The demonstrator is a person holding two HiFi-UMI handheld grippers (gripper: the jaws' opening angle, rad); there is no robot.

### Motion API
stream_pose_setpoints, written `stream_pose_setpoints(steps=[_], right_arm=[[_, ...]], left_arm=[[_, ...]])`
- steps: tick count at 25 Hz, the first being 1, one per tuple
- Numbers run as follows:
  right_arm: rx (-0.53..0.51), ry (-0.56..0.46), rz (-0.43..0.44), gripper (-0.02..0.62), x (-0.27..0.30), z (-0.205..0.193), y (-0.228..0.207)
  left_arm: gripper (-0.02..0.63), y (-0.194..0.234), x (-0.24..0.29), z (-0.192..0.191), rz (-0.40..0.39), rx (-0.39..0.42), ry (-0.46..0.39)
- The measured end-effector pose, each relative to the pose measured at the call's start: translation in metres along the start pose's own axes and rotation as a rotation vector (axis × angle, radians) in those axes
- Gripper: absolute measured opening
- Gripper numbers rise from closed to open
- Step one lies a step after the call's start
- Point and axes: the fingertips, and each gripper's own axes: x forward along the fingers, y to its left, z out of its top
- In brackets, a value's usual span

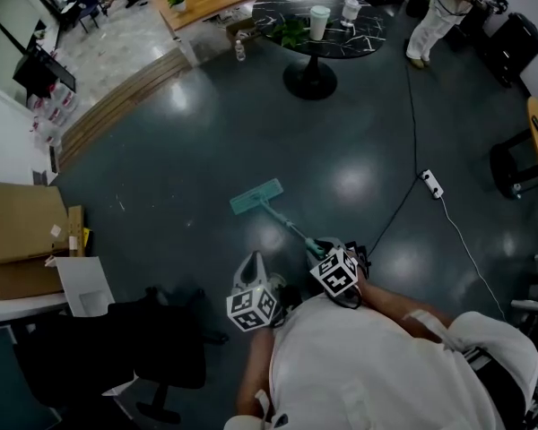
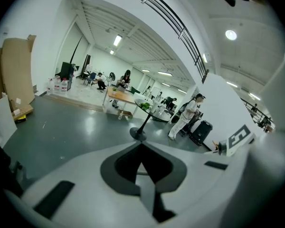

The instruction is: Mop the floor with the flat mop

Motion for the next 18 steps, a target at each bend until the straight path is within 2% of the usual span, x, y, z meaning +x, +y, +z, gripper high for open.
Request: stream_pose_setpoints(steps=[3,5,13,18], right_arm=[[-0.017,0.010,-0.018,0.114,0.015,-0.005,-0.006],[-0.052,-0.005,-0.032,0.112,0.031,0.005,-0.012],[-0.107,-0.075,-0.076,0.112,0.132,0.101,-0.041],[-0.087,-0.031,-0.123,0.112,0.206,0.144,-0.063]], left_arm=[[0.005,0.002,0.007,0.004,0.013,-0.010,-0.006],[0.005,0.003,0.013,0.010,0.019,-0.014,-0.013],[0.005,0.010,0.009,0.023,0.057,-0.060,-0.025],[0.005,0.023,0.010,0.019,0.076,-0.069,-0.005]])
